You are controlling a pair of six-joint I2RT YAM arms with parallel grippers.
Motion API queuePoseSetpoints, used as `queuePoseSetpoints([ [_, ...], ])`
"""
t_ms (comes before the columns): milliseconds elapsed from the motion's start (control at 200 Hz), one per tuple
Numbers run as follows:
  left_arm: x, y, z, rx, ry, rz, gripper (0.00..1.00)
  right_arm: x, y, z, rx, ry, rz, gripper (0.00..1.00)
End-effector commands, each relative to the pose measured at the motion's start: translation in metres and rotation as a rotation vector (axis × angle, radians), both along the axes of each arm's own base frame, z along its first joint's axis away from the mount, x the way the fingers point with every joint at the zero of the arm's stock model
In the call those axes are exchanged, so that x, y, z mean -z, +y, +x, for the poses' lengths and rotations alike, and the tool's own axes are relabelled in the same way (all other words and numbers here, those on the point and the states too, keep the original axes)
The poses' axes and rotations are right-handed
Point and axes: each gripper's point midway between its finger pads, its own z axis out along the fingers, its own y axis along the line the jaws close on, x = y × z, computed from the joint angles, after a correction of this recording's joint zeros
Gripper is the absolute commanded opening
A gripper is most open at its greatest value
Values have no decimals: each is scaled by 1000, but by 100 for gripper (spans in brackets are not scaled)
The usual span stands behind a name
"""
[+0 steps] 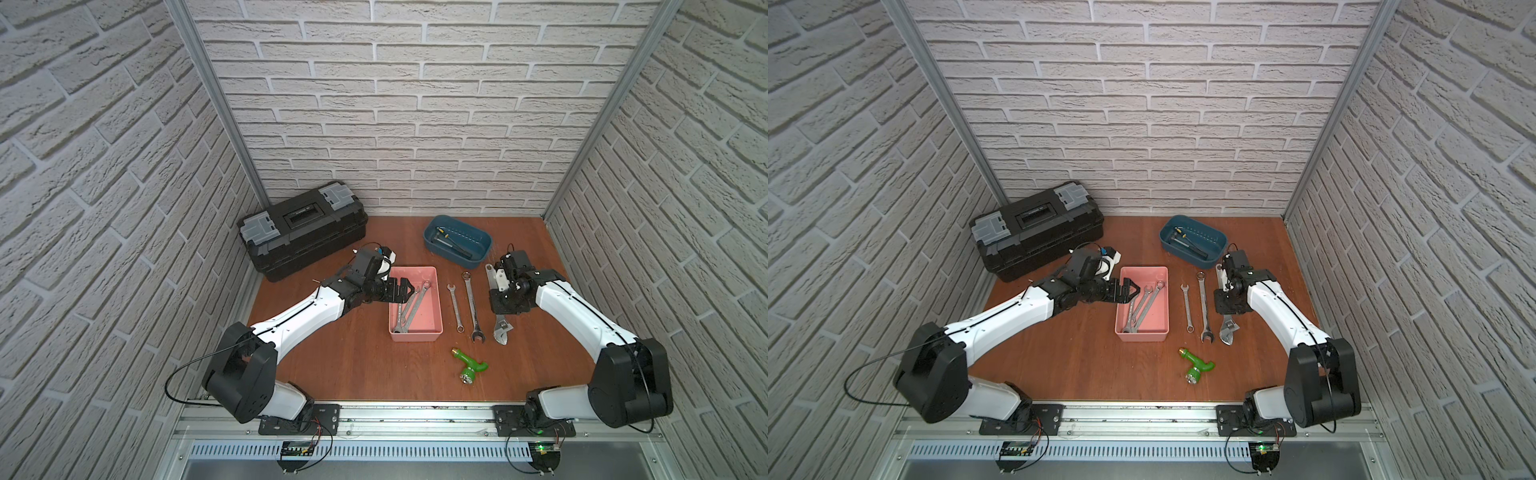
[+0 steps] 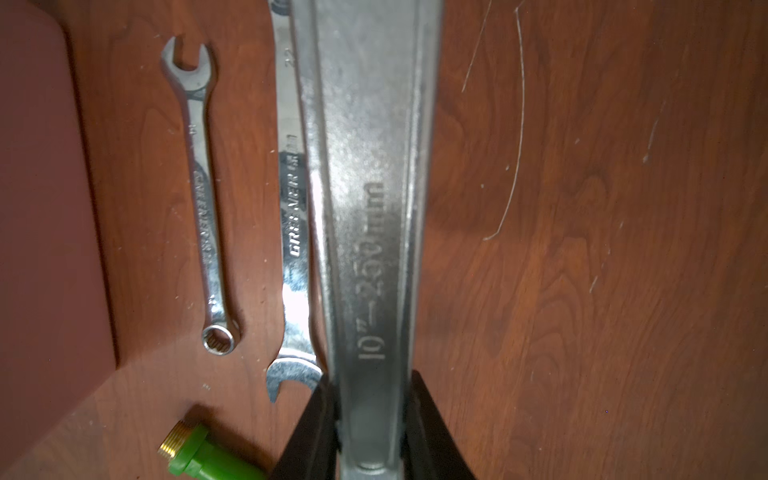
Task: Take out the wrench from the storage box
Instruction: Place the wrench at the center of the board.
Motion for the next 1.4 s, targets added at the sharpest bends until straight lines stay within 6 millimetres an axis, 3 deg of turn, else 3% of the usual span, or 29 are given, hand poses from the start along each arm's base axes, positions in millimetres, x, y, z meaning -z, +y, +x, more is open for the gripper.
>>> queuePoseSetpoints([
  [0, -11, -9, 8, 6, -36, -24, 98, 2, 4, 24, -8, -70, 56, 12],
  [280, -5, -13, 7, 14, -21, -18, 98, 30, -3, 33, 30, -31, 59, 15],
  [630, -3, -17, 10, 25, -12, -15, 98, 64, -9, 29, 53, 34, 40, 18],
  [1055, -3, -18, 10, 23, -6, -14, 98, 72, -17, 27, 71, 66, -4, 32],
  [1285, -5, -16, 10, 22, -7, -10, 98, 69, -21, 30, 76, 64, -18, 34],
  [1395, -6, -16, 9, 19, -9, -10, 99, 59, -20, 33, 75, 42, -8, 36],
])
